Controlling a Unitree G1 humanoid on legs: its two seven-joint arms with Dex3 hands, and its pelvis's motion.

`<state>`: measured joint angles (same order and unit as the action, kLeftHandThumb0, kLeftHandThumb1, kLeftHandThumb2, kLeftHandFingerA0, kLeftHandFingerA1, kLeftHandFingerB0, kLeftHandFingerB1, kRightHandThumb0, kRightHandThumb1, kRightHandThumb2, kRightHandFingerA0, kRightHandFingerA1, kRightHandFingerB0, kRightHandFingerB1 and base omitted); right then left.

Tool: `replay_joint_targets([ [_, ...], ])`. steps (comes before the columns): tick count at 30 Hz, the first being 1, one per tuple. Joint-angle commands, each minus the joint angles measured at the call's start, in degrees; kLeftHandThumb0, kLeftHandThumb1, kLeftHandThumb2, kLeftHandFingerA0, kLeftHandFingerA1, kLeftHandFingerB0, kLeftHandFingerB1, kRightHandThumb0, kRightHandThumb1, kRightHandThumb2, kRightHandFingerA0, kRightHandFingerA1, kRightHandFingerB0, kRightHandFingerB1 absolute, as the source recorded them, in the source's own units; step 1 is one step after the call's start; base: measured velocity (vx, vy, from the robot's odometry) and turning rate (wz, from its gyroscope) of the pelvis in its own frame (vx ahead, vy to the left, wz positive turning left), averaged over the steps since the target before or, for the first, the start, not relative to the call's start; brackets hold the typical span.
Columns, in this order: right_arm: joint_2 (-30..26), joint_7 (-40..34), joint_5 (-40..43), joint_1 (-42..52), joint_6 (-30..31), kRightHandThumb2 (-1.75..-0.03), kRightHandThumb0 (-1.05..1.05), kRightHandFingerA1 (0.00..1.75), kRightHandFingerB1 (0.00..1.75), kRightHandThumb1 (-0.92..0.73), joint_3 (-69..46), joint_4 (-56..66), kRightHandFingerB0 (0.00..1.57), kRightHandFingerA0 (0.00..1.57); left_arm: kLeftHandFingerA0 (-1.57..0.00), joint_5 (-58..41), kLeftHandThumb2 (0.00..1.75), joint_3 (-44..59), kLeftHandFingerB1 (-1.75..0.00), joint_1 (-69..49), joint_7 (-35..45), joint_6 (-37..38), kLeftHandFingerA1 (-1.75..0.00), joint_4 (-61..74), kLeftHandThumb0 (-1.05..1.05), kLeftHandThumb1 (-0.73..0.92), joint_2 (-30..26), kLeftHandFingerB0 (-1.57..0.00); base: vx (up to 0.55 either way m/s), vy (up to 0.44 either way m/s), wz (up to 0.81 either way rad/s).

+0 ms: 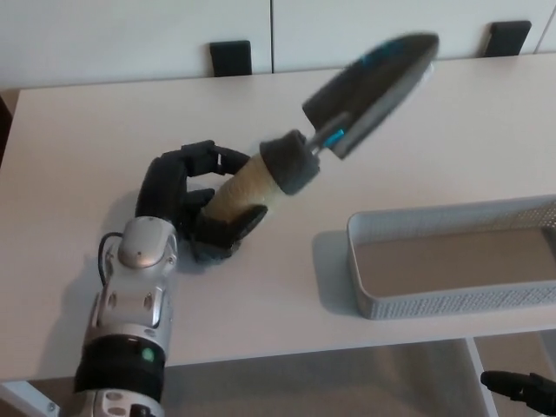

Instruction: The robot walks towards a desk on which a shovel is kept on the left hand side and a container is kept on the right hand side. The robot picks up the shovel using its left hand and places it in the container.

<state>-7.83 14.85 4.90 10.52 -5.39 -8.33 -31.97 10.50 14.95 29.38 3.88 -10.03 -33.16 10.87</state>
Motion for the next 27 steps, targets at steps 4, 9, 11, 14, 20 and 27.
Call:
replay_joint_targets([
  [4, -1.65, 0.16, 0.13, -0.40, 0.79, -0.58, -0.20, 0.68, 0.57, -0.42, -0.15, 1.06, 0.60, 0.79, -1.57, -11.60, 1.47, 1.87, -1.02, -4.95, -1.93, -4.12, -1.16, 19.21, -0.37, 0.00, 7.56, -1.38, 0.00, 0.000, 0.00],
  [9, -1.69, 0.12, 0.00, -0.50, 0.75, -0.59, -0.21, 0.67, 0.57, -0.43, -0.03, 0.63, 0.60, 0.78, -1.57, -8.78, 1.25, -6.13, -0.91, -9.99, 0.65, -9.18, -1.05, 30.09, -0.31, 0.14, 10.09, -1.36, 0.00, 0.000, 0.00],
  [11, -1.76, 0.05, -0.16, -0.63, 0.82, -0.58, -0.20, 0.67, 0.57, -0.43, 0.07, 0.57, 0.60, 0.78, -1.57, -7.50, 1.22, -10.14, -0.90, -12.25, 1.75, -10.42, -1.02, 33.54, -0.29, 0.15, 9.89, -1.36, 0.00, 0.000, 0.00],
  [14, -1.89, 0.33, -0.36, -0.92, 0.29, -0.58, -0.21, 0.68, 0.57, -0.42, 0.31, 0.33, 0.60, 0.78, -1.57, -7.58, 0.95, -14.81, -0.86, -15.18, 3.36, -11.28, -0.95, 36.15, -0.41, 0.21, 9.18, -1.36, 0.00, 0.000, 0.00],
  [20, -2.16, 0.26, -0.49, -1.31, 0.20, -0.58, -0.19, 0.67, 0.58, -0.43, 0.38, -0.03, 0.62, 0.80, -1.57, -5.56, 1.17, -24.50, -0.85, -19.81, 3.96, -13.54, -0.98, 39.58, -0.25, 0.13, 4.07, -1.37, 0.00, 0.000, 0.00],
  [27, -2.45, 0.49, -0.37, -1.10, 0.37, -0.52, -0.17, 0.64, 0.55, -0.44, 0.67, 0.23, 0.64, 0.79, -1.57, -5.54, 1.19, -27.09, -0.86, -20.64, 3.25, -13.12, -0.98, 36.50, -0.22, 0.12, -1.01, -1.37, 0.00, 0.000, 0.00],
])
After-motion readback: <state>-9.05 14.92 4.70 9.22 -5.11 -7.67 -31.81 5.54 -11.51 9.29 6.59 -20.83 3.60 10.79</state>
